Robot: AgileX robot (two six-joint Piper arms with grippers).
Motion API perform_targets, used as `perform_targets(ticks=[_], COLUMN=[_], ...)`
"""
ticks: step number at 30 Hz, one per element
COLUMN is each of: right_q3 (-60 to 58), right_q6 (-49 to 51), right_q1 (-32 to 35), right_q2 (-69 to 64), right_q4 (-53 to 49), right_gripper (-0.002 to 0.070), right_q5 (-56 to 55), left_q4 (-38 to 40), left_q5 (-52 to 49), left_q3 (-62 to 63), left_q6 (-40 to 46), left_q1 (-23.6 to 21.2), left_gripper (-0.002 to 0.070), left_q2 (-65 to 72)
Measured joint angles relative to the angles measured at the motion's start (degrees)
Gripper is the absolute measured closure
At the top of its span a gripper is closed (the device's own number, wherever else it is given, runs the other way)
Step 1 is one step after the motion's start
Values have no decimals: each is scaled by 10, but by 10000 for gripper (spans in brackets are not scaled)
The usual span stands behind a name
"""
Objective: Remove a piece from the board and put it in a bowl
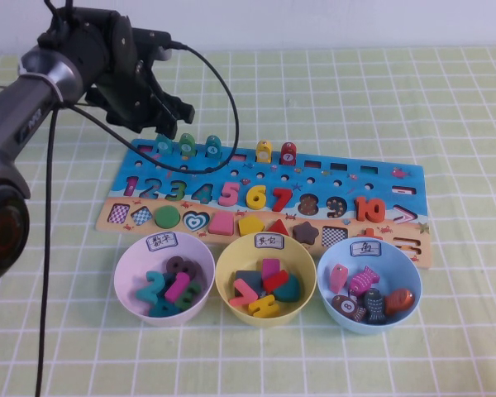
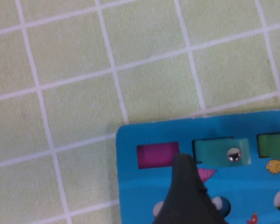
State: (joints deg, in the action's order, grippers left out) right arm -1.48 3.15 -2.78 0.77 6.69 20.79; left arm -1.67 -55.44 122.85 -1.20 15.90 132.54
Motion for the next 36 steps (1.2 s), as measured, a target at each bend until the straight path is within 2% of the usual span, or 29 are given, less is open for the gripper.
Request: perform_targets(ticks=[28, 31, 36], right_q3=[0, 0, 0], right_q6=[0, 0, 0], right_q1=[0, 0, 0], right_q2=[0, 0, 0], right_q4=[0, 0, 0], right_gripper=[694, 694, 694], right_q5=[0, 0, 0], left_q4=[0, 0, 0], left_q5=[23, 23, 24], left_q3=[1, 1, 1], left_q6=[-16, -16, -16], left_q1=[0, 0, 0], left_gripper=[278, 298, 382], left_q2=[28, 28, 29])
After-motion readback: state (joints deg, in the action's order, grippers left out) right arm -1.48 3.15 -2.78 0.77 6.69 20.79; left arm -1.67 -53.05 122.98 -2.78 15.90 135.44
